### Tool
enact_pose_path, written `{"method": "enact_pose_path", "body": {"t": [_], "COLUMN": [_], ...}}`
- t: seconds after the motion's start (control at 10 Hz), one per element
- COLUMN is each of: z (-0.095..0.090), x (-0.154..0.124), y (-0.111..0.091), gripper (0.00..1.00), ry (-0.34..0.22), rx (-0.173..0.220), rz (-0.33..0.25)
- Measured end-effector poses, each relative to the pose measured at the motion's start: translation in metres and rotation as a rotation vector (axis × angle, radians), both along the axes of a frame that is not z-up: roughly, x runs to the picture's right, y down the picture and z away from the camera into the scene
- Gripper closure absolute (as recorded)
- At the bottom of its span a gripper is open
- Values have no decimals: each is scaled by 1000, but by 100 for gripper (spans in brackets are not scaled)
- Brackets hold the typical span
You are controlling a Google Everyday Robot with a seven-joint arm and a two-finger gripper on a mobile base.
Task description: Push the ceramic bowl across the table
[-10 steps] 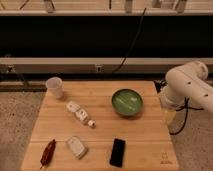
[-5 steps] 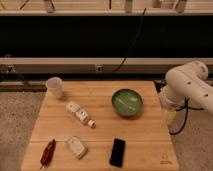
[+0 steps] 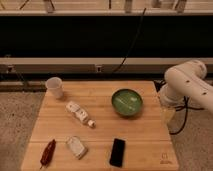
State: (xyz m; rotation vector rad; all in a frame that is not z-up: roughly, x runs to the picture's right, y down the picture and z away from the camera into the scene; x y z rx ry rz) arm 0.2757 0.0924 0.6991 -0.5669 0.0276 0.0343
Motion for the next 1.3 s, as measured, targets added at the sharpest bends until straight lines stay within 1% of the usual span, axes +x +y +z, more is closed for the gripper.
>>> {"method": "enact_pose_path", "body": {"t": [0.2, 0.5, 0.6, 0.7, 1.0, 1.3], "z": [10, 15, 24, 30, 35, 51], "x": [-5, -6, -16, -22, -25, -38], "y": [-9, -11, -19, -24, -24, -33], "gripper": [20, 20, 20, 20, 20, 20], "ry": [-8, -11, -22, -28, -27, -41], "rx": [-2, -9, -7, -6, -15, -15], "rz": [-6, -11, -10, -11, -12, 4]}}
